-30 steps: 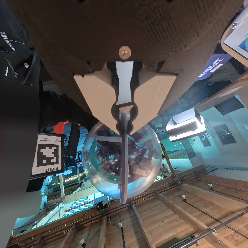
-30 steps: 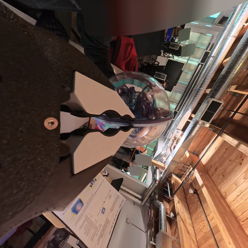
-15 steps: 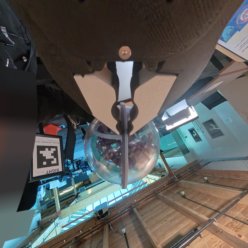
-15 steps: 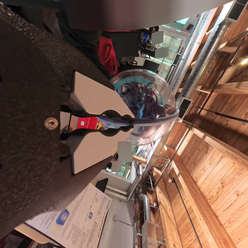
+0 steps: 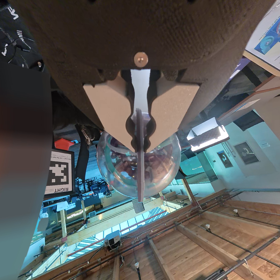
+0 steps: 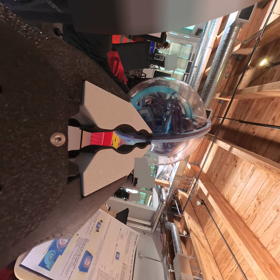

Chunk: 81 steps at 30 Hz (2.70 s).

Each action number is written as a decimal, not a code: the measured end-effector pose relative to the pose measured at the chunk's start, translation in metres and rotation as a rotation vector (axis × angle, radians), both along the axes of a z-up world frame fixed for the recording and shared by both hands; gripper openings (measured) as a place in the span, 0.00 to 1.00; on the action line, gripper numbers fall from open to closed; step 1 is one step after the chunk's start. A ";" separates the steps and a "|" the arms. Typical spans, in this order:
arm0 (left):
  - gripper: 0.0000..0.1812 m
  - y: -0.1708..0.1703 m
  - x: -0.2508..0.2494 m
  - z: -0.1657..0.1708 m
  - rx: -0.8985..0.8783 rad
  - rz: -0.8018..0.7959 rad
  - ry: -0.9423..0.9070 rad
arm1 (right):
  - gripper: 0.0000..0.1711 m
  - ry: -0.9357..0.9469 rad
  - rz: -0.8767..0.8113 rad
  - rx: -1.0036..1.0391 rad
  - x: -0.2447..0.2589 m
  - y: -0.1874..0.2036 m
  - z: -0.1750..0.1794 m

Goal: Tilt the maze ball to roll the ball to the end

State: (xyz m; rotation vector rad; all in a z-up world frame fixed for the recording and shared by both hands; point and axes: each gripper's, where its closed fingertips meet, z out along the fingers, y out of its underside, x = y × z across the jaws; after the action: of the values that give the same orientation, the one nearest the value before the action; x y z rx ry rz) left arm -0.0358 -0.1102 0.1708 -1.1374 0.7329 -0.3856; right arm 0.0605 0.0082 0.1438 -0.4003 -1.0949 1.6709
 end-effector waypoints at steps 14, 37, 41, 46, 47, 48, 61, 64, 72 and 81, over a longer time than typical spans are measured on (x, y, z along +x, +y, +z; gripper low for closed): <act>0.04 0.014 -0.012 -0.025 -0.088 -0.019 -0.075 | 0.03 -0.052 -0.015 -0.051 -0.008 0.011 -0.020; 0.04 0.083 -0.064 -0.188 -0.559 -0.024 -0.458 | 0.03 -0.513 0.045 -0.494 -0.053 0.062 -0.210; 0.03 0.095 -0.075 -0.239 -0.706 0.008 -0.543 | 0.03 -0.686 0.087 -0.630 -0.058 0.061 -0.267; 0.03 0.100 -0.076 -0.309 -0.940 0.043 -0.613 | 0.03 -0.927 0.209 -0.886 -0.050 0.057 -0.330; 0.03 0.100 -0.075 -0.321 -0.980 0.040 -0.634 | 0.03 -0.970 0.213 -0.911 -0.048 0.056 -0.340; 0.03 0.101 -0.076 -0.332 -1.015 0.035 -0.658 | 0.03 -1.010 0.218 -0.936 -0.046 0.055 -0.348; 0.03 0.116 -0.078 -0.395 -1.203 -0.027 -0.840 | 0.35 -0.960 -0.317 -0.463 -0.043 0.090 -0.358; 0.03 0.120 -0.081 -0.396 -1.200 -0.033 -0.875 | 0.59 -0.816 -0.565 0.075 -0.047 0.063 -0.333; 0.19 0.132 -0.089 -0.387 -1.074 0.014 -0.777 | 0.76 -0.867 -0.582 0.377 -0.090 0.054 -0.365; 0.80 0.180 -0.075 -0.354 -0.680 -0.034 0.218 | 0.74 -0.914 -0.399 0.381 -0.113 0.065 -0.361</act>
State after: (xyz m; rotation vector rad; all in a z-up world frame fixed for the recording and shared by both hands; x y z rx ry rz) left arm -0.1103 0.0693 -0.1828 -1.8300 0.8375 -0.5681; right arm -0.0525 0.0731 -0.2170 -1.1045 -1.8019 0.8677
